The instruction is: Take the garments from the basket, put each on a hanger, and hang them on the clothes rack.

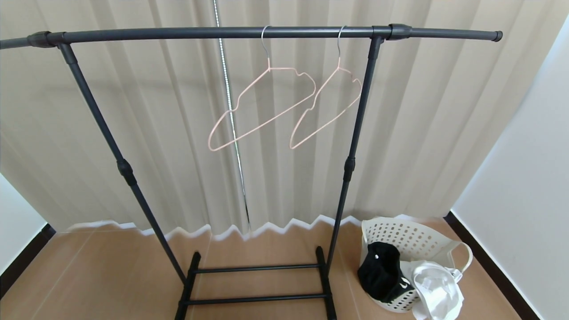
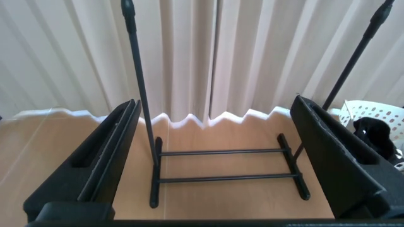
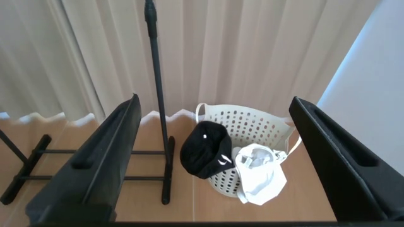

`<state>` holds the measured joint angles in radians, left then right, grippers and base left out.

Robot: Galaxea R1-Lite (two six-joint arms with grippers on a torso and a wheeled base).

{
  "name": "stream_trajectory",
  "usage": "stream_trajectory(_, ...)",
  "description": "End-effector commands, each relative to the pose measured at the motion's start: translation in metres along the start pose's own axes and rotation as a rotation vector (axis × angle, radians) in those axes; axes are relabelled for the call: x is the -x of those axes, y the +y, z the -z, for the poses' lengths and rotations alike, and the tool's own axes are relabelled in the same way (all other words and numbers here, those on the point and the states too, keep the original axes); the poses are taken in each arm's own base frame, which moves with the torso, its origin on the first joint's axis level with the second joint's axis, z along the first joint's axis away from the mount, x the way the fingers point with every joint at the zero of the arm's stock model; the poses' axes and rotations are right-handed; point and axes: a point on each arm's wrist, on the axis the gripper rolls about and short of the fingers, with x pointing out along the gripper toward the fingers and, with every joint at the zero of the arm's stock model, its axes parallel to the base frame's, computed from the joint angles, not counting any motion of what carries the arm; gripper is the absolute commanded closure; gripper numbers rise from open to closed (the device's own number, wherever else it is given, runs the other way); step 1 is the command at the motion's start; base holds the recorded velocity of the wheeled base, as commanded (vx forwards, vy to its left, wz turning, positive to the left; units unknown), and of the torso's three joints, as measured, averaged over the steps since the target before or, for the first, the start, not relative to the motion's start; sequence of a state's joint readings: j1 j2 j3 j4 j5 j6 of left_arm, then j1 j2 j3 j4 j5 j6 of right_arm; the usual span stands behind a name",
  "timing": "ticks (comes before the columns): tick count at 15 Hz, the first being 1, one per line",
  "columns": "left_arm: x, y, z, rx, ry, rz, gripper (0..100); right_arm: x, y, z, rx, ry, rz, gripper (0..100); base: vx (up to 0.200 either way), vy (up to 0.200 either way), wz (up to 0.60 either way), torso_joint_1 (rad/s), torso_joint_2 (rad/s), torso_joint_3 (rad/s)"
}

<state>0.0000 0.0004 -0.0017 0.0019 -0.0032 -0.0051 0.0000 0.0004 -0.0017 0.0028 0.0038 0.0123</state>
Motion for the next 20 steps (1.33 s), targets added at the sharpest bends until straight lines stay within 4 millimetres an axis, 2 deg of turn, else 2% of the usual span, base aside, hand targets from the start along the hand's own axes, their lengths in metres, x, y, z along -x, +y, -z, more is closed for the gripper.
stream_trajectory(1, -0.0001, 0.0000, 0.0000, 0.000, 0.001, -0.002, 0, -0.0001, 0.0000, 0.0001, 0.000, 0.002, -0.001, 0, 0.000, 0.000, 0.00, -0.183, 0.53, 0.344)
stream_trajectory(9, -0.0001, 0.0000, 0.0000, 0.001, 0.001, 0.000, 0, -0.0001, 0.0000, -0.0001, 0.000, 0.000, -0.001, 0, 0.000, 0.000, 0.00, -0.149, 0.49, 0.348)
stream_trajectory(16, 0.0000, 0.0000, 0.0000, 0.001, -0.001, 0.000, 0, -0.0001, 0.0000, -0.0001, 0.000, 0.000, -0.001, 0, 0.000, 0.000, 0.00, -0.071, 0.40, 0.321)
stream_trajectory(20, -0.0001, 0.0000, 0.0000, 0.001, 0.001, 0.000, 0, -0.0001, 0.0000, -0.0001, 0.000, 0.000, -0.001, 0, 0.000, 0.000, -0.60, -0.001, 0.05, 0.045)
